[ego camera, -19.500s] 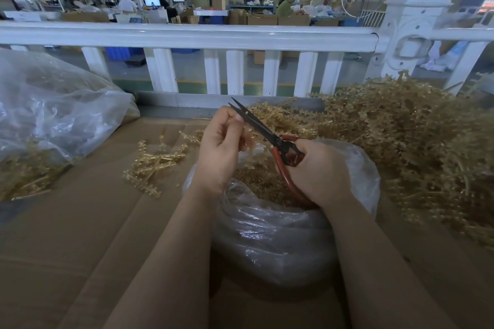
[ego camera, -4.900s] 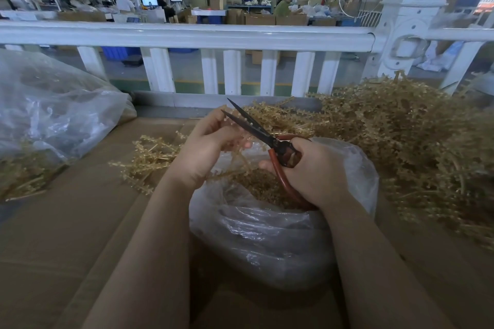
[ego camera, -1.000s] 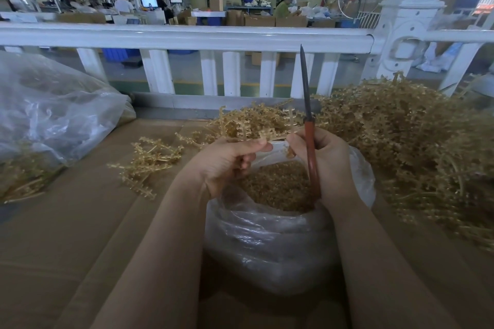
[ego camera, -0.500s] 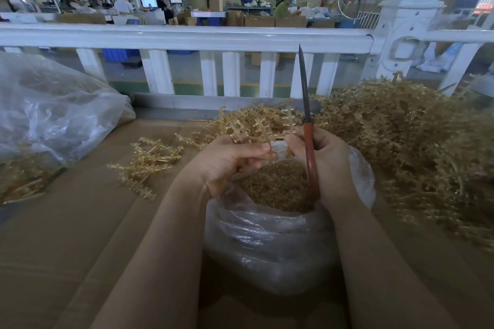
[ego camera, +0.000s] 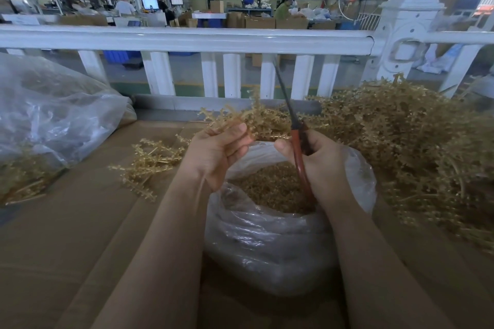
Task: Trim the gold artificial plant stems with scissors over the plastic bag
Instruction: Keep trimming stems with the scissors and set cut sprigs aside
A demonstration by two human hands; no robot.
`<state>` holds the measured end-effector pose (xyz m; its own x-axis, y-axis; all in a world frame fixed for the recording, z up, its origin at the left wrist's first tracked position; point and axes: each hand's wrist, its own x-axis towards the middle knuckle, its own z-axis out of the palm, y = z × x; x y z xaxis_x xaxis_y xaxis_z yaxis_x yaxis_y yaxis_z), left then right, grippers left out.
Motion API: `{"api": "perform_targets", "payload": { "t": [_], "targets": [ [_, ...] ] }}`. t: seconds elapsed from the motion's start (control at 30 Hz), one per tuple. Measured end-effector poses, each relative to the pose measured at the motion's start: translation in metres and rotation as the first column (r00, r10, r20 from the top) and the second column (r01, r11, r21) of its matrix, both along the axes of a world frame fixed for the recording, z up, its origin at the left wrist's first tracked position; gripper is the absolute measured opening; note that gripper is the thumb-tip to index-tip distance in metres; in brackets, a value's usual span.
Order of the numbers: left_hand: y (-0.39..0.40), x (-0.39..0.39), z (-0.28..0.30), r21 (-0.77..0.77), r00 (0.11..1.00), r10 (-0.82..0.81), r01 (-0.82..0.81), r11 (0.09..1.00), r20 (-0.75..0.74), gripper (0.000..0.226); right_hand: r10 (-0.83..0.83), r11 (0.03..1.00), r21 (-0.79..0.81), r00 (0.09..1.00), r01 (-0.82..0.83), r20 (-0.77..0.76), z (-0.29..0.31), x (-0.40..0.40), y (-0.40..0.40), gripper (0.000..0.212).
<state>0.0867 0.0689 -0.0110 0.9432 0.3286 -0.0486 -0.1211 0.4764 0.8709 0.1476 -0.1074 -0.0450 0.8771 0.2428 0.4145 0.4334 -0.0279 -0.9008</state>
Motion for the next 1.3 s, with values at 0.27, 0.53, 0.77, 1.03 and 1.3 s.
{"api": "perform_targets", "payload": {
  "t": [0.27,0.53,0.77,1.03,1.3],
  "targets": [
    [-0.001,0.001,0.003,-0.004,0.993,0.083,-0.083,0.997,0.087,0.015,-0.042,0.968,-0.243,0.993,0.067,0.107,-0.003,0.001,0.003,0.029],
    [-0.001,0.001,0.002,0.078,0.975,0.164,-0.177,0.981,0.147,0.020,-0.065,0.874,-0.453,0.967,0.174,0.247,-0.008,0.003,0.001,0.046],
    [-0.004,0.000,0.003,0.143,0.959,0.163,-0.199,0.969,0.232,0.022,-0.068,0.844,-0.488,0.948,0.221,0.312,-0.006,0.001,0.001,0.049],
    [-0.005,-0.001,0.003,0.166,0.960,0.160,-0.201,0.966,0.230,0.019,-0.060,0.840,-0.503,0.957,0.201,0.283,-0.007,0.002,0.002,0.047],
    [0.007,0.000,0.000,-0.055,0.945,0.282,-0.276,0.960,0.166,0.017,-0.022,0.852,-0.505,0.974,0.137,0.226,-0.008,0.001,0.001,0.034]
  ]
}}
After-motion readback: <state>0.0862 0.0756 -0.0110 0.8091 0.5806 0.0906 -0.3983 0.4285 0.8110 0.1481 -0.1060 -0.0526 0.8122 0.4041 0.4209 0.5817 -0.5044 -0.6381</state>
